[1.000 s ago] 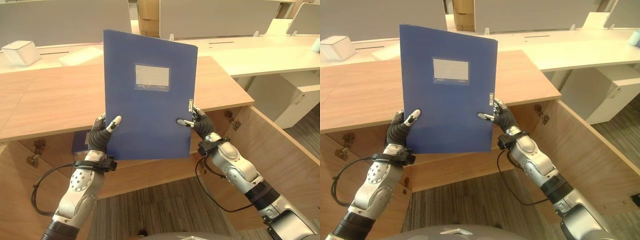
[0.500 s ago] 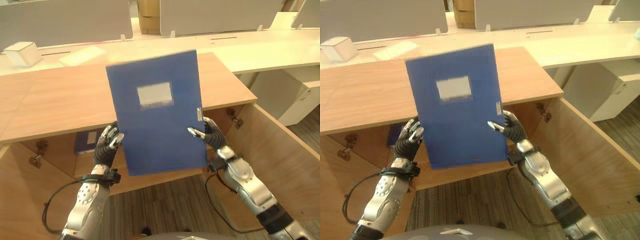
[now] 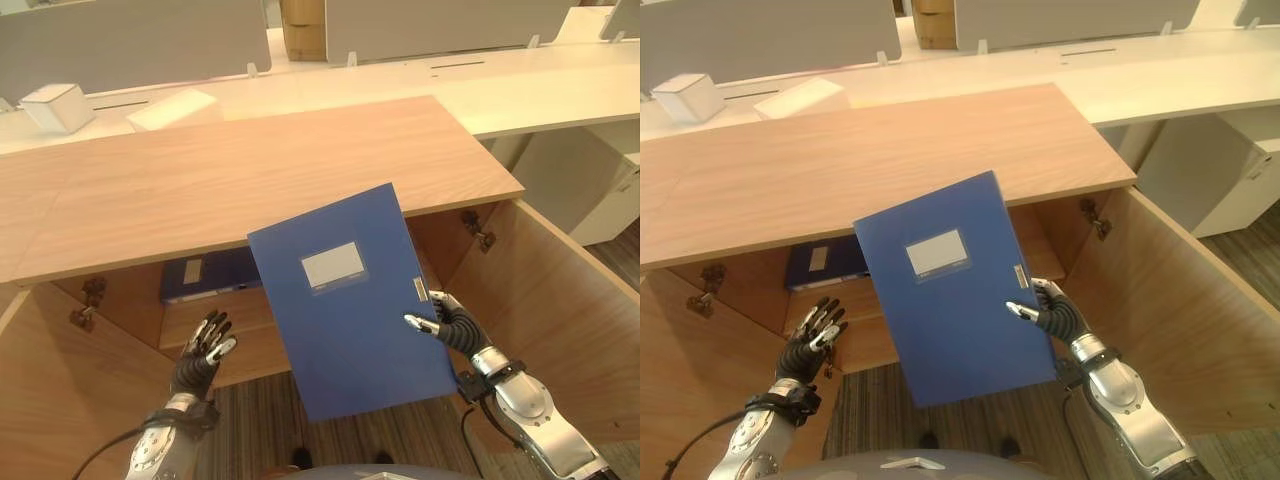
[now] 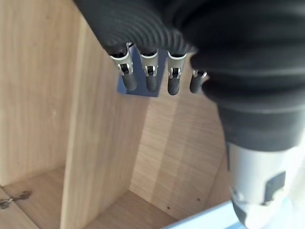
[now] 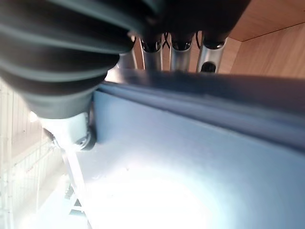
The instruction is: Put the empty folder in the office cabinet
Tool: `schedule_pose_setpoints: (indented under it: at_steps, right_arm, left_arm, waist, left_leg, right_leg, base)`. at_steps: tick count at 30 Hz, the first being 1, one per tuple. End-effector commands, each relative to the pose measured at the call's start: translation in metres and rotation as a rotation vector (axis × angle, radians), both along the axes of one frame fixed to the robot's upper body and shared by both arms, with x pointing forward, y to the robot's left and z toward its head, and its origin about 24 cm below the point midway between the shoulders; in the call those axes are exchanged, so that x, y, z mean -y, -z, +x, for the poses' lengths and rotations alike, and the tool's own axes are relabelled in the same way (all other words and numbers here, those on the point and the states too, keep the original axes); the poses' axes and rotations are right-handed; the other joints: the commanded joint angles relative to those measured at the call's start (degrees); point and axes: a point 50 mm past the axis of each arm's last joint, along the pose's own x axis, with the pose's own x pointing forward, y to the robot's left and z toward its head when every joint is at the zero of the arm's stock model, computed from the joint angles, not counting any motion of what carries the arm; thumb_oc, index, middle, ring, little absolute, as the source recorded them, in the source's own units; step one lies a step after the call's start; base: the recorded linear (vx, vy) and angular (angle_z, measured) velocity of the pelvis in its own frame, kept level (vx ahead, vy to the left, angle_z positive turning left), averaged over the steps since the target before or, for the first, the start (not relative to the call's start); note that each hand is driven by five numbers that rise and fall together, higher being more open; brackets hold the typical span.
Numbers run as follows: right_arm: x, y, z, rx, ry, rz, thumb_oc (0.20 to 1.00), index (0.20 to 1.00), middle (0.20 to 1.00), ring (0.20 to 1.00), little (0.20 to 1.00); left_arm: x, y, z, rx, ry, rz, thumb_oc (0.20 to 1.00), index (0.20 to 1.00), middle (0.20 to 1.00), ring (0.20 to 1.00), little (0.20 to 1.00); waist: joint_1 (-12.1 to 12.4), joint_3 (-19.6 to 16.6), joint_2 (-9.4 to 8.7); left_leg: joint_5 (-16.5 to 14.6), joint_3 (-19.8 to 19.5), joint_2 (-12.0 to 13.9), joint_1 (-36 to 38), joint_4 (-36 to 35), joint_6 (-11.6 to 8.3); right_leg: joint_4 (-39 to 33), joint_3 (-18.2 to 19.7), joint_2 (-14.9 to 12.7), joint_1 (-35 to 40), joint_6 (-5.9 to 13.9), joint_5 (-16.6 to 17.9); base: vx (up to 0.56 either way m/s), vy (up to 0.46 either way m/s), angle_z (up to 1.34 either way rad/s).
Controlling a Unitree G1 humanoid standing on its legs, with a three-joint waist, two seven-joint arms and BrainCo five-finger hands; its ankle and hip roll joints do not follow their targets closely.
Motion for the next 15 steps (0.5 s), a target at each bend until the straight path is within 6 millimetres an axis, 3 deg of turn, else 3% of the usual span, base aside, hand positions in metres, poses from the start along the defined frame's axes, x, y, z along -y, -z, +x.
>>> schedule_pose_setpoints:
  at_steps: [1,7,11,15]
  right_arm:
    - [-0.004,-0.03,0.012,0.184,-0.091,-0.059,0.2,0.2,0.2,0.2,0.2]
    - [0.001,-0.011,0.014,0.157,-0.161,-0.271,0.2,0.2,0.2,0.2,0.2]
    - [0.002,-0.006,0.013,0.165,-0.216,-0.377,0.2,0.2,0.2,0.2,0.2]
    - [0.008,0.013,0.014,0.102,-0.237,-0.47,0.2,0.2,0.2,0.2,0.2]
  left_arm:
    - [-0.019,-0.011,0.011,0.049,0.041,0.022,1.0,1.0,1.0,1.0,1.0]
    - [-0.027,0.009,-0.004,-0.075,0.107,0.085,1.0,1.0,1.0,1.0,1.0]
    - [-0.026,0.016,-0.012,-0.128,0.171,0.114,1.0,1.0,1.0,1.0,1.0]
    - [-0.026,0.027,-0.018,-0.185,0.231,0.208,1.0,1.0,1.0,1.0,1.0]
  waist:
    - [0.56,2.73,-2.22]
    - [1.08,5.64,-1.93]
    - [1.27,7.34,-1.86]
    - [1.25,9.43,-1.64]
  left_leg:
    - [-3.2,-1.49,2.99,0.27,-0.44,-2.97]
    - [-0.04,-2.6,2.73,-7.8,-0.44,-2.92]
    - [0.66,-2.89,2.65,-9.76,-0.44,-2.97]
    - [1.39,-3.21,2.35,-11.74,-0.44,-2.97]
  right_leg:
    - [0.64,-1.04,-4.45,-3.21,4.82,3.19]
    - [1.3,-1.61,-4.39,-10.87,5.26,5.39]
    - [1.59,-1.71,-4.53,-12.45,5.28,5.57]
    - [1.85,-1.77,-4.86,-14.43,5.36,6.13]
  base:
    - [-0.2,-0.001,0.04]
    - [-0.18,-0.003,0.09]
    - [-0.08,0.002,0.0]
    - [-0.09,0.008,0.0]
